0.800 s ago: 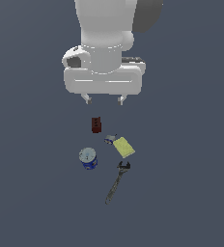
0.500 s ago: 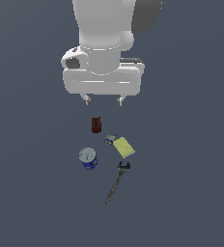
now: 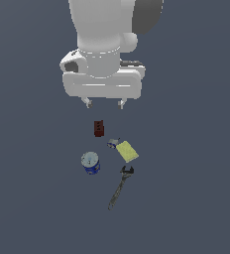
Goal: Pick up a designated object from a clutter of objects.
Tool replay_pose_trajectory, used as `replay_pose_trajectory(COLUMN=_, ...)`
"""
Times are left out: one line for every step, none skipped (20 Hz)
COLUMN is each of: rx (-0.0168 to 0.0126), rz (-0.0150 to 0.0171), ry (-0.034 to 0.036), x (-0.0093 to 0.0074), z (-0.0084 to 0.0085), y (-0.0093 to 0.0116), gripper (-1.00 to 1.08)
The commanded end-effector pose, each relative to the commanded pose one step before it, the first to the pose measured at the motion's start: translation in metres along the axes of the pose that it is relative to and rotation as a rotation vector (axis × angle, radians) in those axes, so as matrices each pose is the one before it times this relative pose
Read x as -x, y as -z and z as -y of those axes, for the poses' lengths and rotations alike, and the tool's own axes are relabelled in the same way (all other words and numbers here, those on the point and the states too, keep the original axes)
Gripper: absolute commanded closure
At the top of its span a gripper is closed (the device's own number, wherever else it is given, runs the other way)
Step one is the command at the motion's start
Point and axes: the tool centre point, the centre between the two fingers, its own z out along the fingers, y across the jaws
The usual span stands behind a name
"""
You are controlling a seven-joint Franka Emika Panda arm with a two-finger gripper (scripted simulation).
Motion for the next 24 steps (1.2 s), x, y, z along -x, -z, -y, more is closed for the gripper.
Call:
replay_pose_trajectory(rx=-0.00011, rz=0.00085, ry=0.00273, x=0.00065, z=-0.00100, y=-0.00433, gripper=-0.92)
replay_pose_trajectory(rx=-0.00034, rz=0.00046, ry=0.00152, x=0.00047, z=-0.00083, y=-0.00302, gripper=-0.92)
replay_pose_trajectory(rx=-0.00041, rz=0.00054, ry=0.00177, x=0.00058, z=-0.00099, y=-0.00356, gripper=-0.92)
replay_pose_trajectory(rx=-0.00035, rz=0.00049, ry=0.00215, x=0.00069, z=-0.00111, y=-0.00402, gripper=-0.92)
replay_pose_trajectory(rx=-0.00027, rz=0.00044, ry=0.00262, x=0.00081, z=-0.00122, y=-0.00448, gripper=-0.92)
replay_pose_trajectory(rx=-0.00024, rz=0.00043, ry=0.00305, x=0.00096, z=-0.00132, y=-0.00497, gripper=-0.92)
replay_pose_trajectory(rx=-0.00028, rz=0.00050, ry=0.00326, x=0.00114, z=-0.00149, y=-0.00548, gripper=-0.92)
replay_pose_trajectory(rx=-0.00033, rz=0.00060, ry=0.00345, x=0.00136, z=-0.00166, y=-0.00600, gripper=-0.92)
replay_pose_trajectory(rx=-0.00034, rz=0.00066, ry=0.00374, x=0.00158, z=-0.00179, y=-0.00650, gripper=-0.92)
replay_pose_trajectory(rx=-0.00032, rz=0.00069, ry=0.00407, x=0.00183, z=-0.00191, y=-0.00697, gripper=-0.92)
replay_pose_trajectory(rx=-0.00029, rz=0.00073, ry=0.00435, x=0.00211, z=-0.00204, y=-0.00744, gripper=-0.92)
replay_pose_trajectory(rx=-0.00027, rz=0.00079, ry=0.00461, x=0.00243, z=-0.00218, y=-0.00790, gripper=-0.92)
replay_pose_trajectory(rx=-0.00024, rz=0.00083, ry=0.00485, x=0.00277, z=-0.00231, y=-0.00833, gripper=-0.92)
replay_pose_trajectory(rx=-0.00019, rz=0.00089, ry=0.00516, x=0.00315, z=-0.00240, y=-0.00876, gripper=-0.92)
replay_pose_trajectory(rx=-0.00013, rz=0.00093, ry=0.00538, x=0.00356, z=-0.00252, y=-0.00916, gripper=-0.92)
replay_pose_trajectory(rx=-0.00005, rz=0.00099, ry=0.00563, x=0.00400, z=-0.00260, y=-0.00952, gripper=-0.92)
replay_pose_trajectory(rx=0.00003, rz=0.00101, ry=0.00565, x=0.00431, z=-0.00260, y=-0.00951, gripper=-0.92)
replay_pose_trajectory(rx=0.00012, rz=0.00102, ry=0.00562, x=0.00457, z=-0.00253, y=-0.00937, gripper=-0.92)
replay_pose_trajectory(rx=0.00022, rz=0.00103, ry=0.00560, x=0.00482, z=-0.00245, y=-0.00923, gripper=-0.92)
replay_pose_trajectory(rx=0.00031, rz=0.00104, ry=0.00557, x=0.00507, z=-0.00238, y=-0.00908, gripper=-0.92)
replay_pose_trajectory(rx=0.00040, rz=0.00106, ry=0.00552, x=0.00531, z=-0.00231, y=-0.00892, gripper=-0.92)
replay_pose_trajectory(rx=0.00050, rz=0.00108, ry=0.00550, x=0.00555, z=-0.00221, y=-0.00876, gripper=-0.92)
replay_pose_trajectory(rx=0.00059, rz=0.00110, ry=0.00547, x=0.00578, z=-0.00213, y=-0.00859, gripper=-0.92)
replay_pose_trajectory(rx=0.00069, rz=0.00113, ry=0.00545, x=0.00600, z=-0.00203, y=-0.00842, gripper=-0.92)
